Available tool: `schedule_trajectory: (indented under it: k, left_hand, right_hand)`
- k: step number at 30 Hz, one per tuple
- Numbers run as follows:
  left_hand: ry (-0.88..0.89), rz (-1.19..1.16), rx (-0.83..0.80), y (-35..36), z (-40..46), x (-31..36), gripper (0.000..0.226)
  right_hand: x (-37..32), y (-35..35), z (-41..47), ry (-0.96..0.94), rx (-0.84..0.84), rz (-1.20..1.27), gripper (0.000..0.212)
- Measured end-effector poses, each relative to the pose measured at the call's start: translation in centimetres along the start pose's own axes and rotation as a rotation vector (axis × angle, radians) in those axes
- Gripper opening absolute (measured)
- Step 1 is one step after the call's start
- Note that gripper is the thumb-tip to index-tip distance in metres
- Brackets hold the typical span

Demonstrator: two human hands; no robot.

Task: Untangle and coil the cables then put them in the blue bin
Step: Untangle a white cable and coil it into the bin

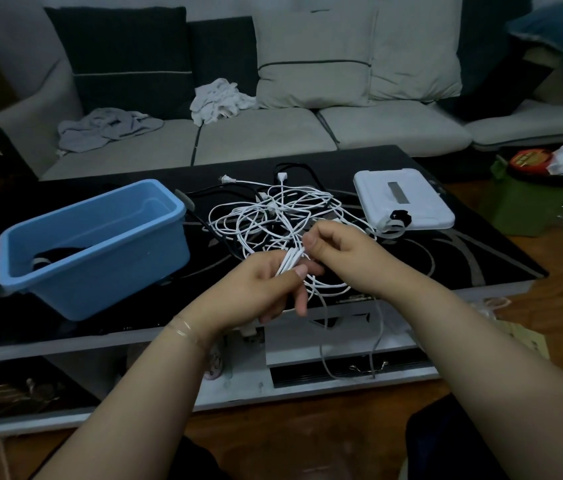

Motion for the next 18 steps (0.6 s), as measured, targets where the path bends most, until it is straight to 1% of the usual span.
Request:
schedule_trajectory:
  k: [2, 6, 10, 12, 16, 18]
  left_hand:
    - [0.037, -0.085, 0.007, 0.0, -0.1, 0.1, 0.027]
    - [0.082, -0.163, -0.001, -0.3, -0.2, -0.2, 0.04]
    - [0.127, -0.286, -0.03, -0.4, -0.2, -0.5, 0.038]
    - [0.152, -0.36, -0.022, -0.3, -0.1, -0.5, 0.04]
    - [0.212, -0.542, 0.035, -0.4, 0.0, -0.2, 0.042]
    - [0.24, -0.643, 0.051, -0.4, 0.0, -0.1, 0.042]
  right_hand:
    - [-0.1, 0.3, 0.1, -0.008, -0.009, 0.112, 0.026]
    - [0.5, 0.9, 0.5, 0.031, -0.021, 0.29, 0.026]
    - [0.8, 1.5, 0.8, 0.025, -0.085, 0.485, 0.034]
    - [1.1, 1.8, 1.1, 0.054, -0.078, 0.503, 0.034]
    - [1.5, 2.7, 1.4, 0.081, -0.031, 0.469, 0.023]
    - [1.2, 3.0, 1.4, 0.063, -0.029, 0.418, 0.025]
Point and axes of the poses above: each hand's wrist, its own z-axis towards the middle knuckle, its own y-axis out of the palm, x = y × z, the point moved 3 cm from there along z, towards the middle knuckle, and after that the axes turned 11 degrees about -x, right-handed, at the moved point
